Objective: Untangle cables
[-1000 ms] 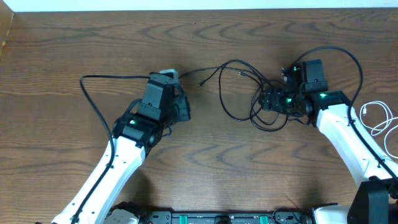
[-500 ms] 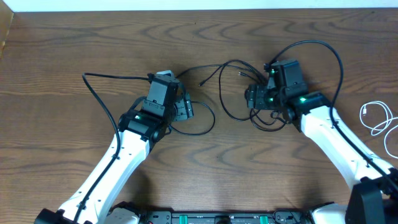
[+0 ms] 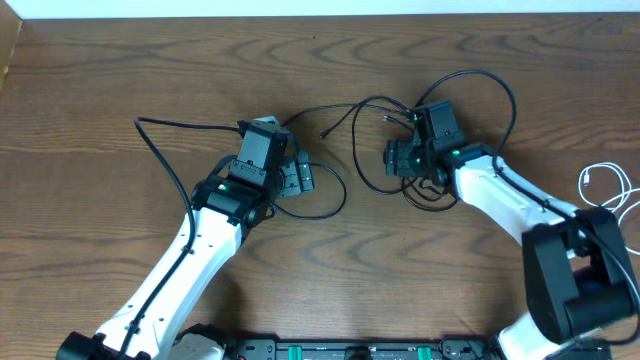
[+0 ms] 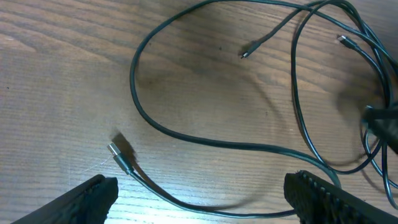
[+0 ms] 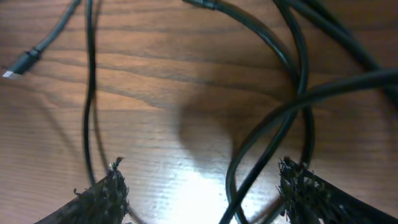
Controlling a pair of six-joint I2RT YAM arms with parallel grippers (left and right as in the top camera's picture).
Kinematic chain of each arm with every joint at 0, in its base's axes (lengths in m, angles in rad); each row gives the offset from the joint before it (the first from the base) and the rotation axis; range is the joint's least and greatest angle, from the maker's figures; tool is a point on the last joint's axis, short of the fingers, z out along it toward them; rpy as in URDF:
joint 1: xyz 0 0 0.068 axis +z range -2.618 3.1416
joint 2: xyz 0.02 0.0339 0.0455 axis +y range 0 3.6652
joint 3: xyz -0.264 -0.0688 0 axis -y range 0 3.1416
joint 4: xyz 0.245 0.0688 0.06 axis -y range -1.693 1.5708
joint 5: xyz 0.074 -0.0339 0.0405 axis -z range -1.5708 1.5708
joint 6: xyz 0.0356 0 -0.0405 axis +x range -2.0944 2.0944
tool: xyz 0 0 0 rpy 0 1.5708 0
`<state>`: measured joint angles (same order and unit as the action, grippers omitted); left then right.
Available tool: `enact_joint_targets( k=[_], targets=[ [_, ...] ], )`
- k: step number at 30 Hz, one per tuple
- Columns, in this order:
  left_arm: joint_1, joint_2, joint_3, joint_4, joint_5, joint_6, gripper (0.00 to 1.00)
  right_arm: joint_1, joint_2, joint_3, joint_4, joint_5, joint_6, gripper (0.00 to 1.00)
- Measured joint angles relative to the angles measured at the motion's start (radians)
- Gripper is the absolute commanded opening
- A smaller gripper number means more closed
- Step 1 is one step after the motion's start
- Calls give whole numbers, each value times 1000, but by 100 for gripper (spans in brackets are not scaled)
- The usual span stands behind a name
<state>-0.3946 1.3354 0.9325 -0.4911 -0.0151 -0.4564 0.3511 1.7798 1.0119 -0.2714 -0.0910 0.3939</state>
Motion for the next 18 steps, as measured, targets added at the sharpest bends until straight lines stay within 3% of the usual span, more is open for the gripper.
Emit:
enact_joint_targets(
  k=[9,12,14,18],
  targets=[
    [0,0,0,0,0,0,93,0,68,0,42,7,14,47],
    [0,0,0,0,0,0,93,0,68,0,72,8,11,25],
    [0,0,0,0,0,0,93,0,68,0,88,10,12,1],
    [0,0,0,0,0,0,93,0,68,0,134,2,14,1]
  ],
)
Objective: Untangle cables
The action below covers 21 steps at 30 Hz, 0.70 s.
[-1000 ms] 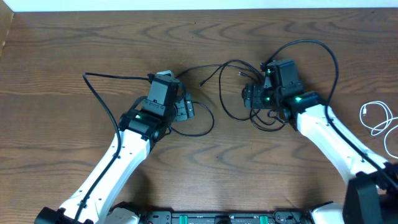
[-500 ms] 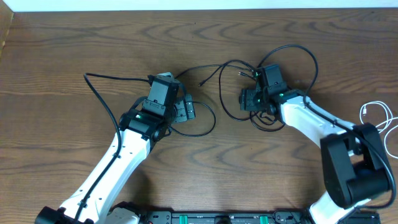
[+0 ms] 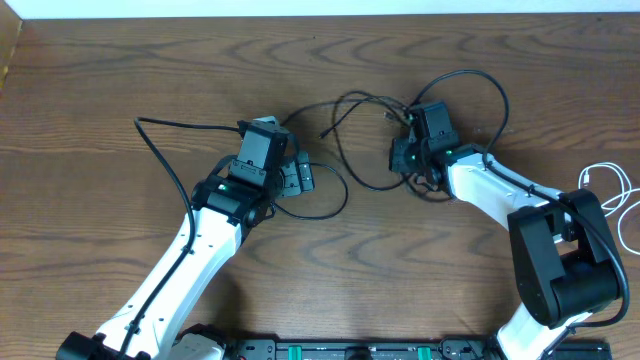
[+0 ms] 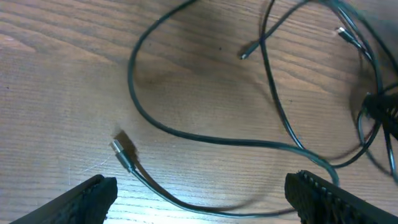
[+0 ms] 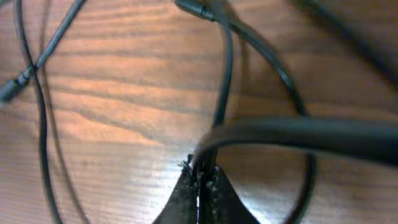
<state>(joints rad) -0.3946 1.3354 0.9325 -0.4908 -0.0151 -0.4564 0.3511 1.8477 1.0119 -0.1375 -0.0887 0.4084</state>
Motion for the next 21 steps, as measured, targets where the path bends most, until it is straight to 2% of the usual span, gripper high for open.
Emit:
enact_joint_targets(
  k=[4,7,16,21],
  targets=[
    [0,0,0,0,0,0,93,0,-8,0,-3,-32,-16,1],
    [0,0,0,-1,0,0,94,0,-63,3,-68,-71,-43,1],
    [0,0,0,3,0,0,94,0,-547,47,-159,-262,-148,1],
    [0,0,0,43,19,-35,94,0,-729,55,-189,-298,-182,1]
  ],
)
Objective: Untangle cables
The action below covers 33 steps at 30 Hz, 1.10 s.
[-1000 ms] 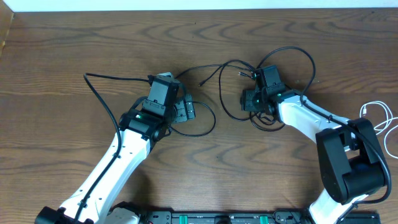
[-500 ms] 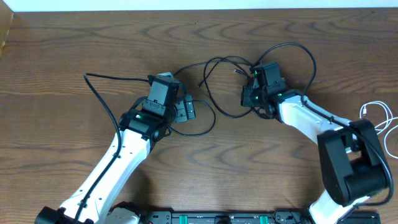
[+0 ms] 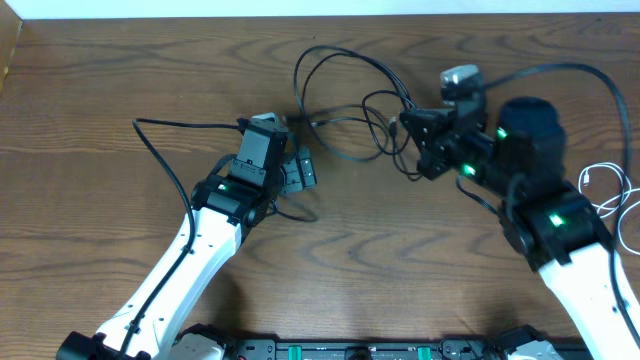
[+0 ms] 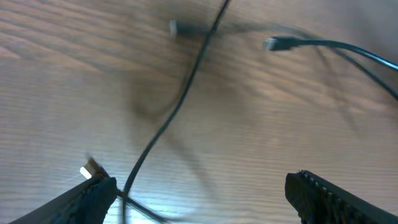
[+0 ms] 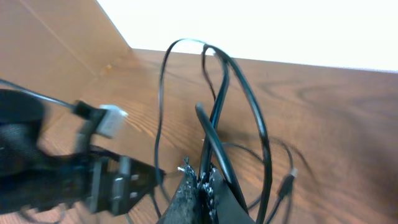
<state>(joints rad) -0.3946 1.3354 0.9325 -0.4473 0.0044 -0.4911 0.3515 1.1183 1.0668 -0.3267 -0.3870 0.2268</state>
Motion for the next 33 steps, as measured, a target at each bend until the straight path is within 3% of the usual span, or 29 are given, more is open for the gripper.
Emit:
enact_joint_targets(
  k=[11,24,31,33],
  targets=[
    [0,0,0,247,252,-116,93,0,-12,0,-114,-24,-13,1],
    [0,0,0,416,331,-222,93,0,-11,0,-150,-32,-16,1],
    [0,0,0,468,335,-383,93,0,-11,0,-178,-40,-19,1],
    [0,0,0,484,335,-408,93,0,-11,0,-182,-61,-19,8]
  ],
)
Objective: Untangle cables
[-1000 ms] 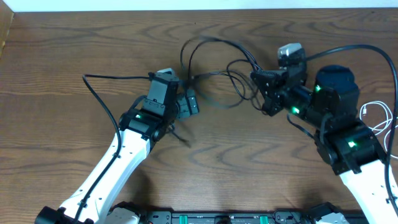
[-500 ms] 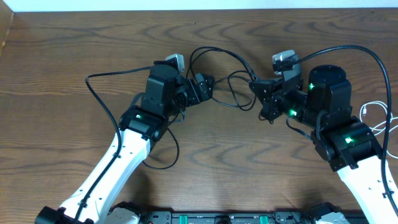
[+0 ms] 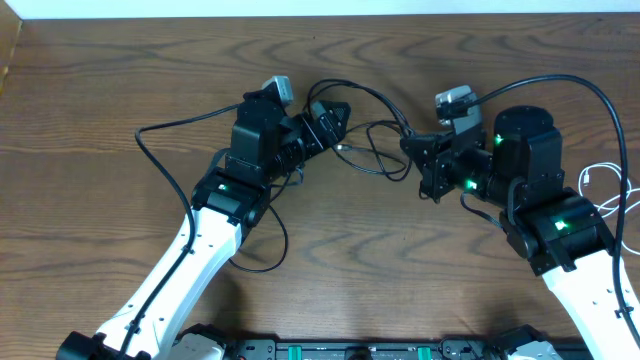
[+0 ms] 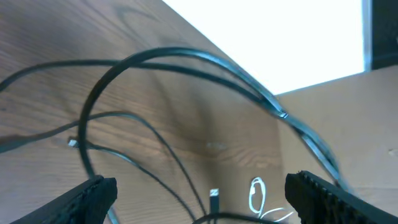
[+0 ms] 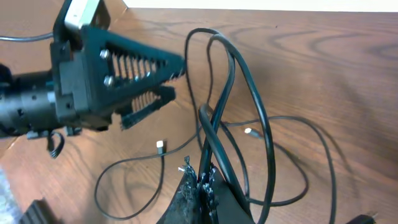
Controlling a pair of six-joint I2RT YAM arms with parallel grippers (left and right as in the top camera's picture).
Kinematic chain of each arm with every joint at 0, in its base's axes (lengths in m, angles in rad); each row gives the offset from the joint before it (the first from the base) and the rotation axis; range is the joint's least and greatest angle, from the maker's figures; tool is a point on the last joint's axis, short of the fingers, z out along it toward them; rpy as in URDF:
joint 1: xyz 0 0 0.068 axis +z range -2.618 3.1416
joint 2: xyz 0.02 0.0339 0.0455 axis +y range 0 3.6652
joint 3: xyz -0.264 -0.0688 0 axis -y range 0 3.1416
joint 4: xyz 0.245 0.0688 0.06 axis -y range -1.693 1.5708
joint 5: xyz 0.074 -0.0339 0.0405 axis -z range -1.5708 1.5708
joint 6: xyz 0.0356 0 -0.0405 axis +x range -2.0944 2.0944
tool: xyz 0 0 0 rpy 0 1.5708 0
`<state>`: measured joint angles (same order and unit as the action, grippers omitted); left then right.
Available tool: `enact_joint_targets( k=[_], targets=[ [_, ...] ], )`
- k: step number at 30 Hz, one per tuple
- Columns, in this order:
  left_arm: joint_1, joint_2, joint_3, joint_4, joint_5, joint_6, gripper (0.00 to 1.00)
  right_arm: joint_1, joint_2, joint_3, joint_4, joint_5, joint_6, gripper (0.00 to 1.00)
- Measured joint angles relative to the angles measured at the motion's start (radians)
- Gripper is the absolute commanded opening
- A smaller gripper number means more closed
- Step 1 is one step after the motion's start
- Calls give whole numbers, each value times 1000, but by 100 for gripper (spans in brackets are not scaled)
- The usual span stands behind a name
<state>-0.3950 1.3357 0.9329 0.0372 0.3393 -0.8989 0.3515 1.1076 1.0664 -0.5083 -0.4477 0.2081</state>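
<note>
A tangle of black cables (image 3: 372,128) hangs in loops between my two grippers. My right gripper (image 3: 424,172) is shut on one strand and holds it up off the table; in the right wrist view the fingers (image 5: 200,179) pinch a black cable (image 5: 261,124). My left gripper (image 3: 335,118) is raised and open, pointing right at the loops, with nothing between its fingers (image 4: 93,198). It shows in the right wrist view too, the left gripper (image 5: 174,78) with jaws apart beside the loops. One long strand (image 3: 150,150) trails left and down round my left arm.
A white cable (image 3: 603,186) lies coiled at the table's right edge, also seen far off as the white cable (image 4: 255,194). Loose plug ends (image 5: 160,144) rest on the wood below the loops. A cardboard wall (image 4: 348,124) stands beyond the table.
My left gripper has risen from low over the table and now points at the hanging loops, still open. The right gripper holds its strand at nearly the same place. The long left strand has shifted.
My right gripper stood open over the tangle lying on the table. Then it was shut on a strand. Then it held the strand high with loops hanging, while the left gripper stayed low. Now the left gripper is up at the loops, open.
</note>
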Motion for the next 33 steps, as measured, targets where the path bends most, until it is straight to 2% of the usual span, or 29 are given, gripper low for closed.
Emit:
enact_joint_targets(
  k=[3,5,6,8,9,11,12,16,19,25,29,33],
  targets=[
    [0,0,0,14,0,-22,94,0,0,0,-1,-35,-15,21],
    [0,0,0,14,0,-28,94,0,0,0,-1,-50,-48,24],
    [0,0,0,13,0,-31,94,0,0,0,0,-53,-67,21],
    [0,0,0,11,0,-37,94,0,0,0,0,-30,-101,4],
    [0,0,0,6,0,-40,94,0,0,0,0,1,-111,1],
    [0,0,0,-13,0,-42,94,0,0,0,-5,71,-124,1],
    [0,0,0,-24,0,-44,94,0,0,0,-7,110,-129,4],
    [0,0,0,-68,-1,-39,94,0,0,0,-8,166,-137,33],
    [0,0,0,-121,-13,-21,94,0,8,0,-8,179,-114,40],
    [-1,2,0,-235,-83,4,94,0,122,-2,-32,180,-24,46],
    [-1,2,0,-244,-102,122,94,0,223,-8,-26,104,8,56],
    [0,-4,0,-294,-126,241,94,10,308,-10,14,26,-26,67]
  ],
)
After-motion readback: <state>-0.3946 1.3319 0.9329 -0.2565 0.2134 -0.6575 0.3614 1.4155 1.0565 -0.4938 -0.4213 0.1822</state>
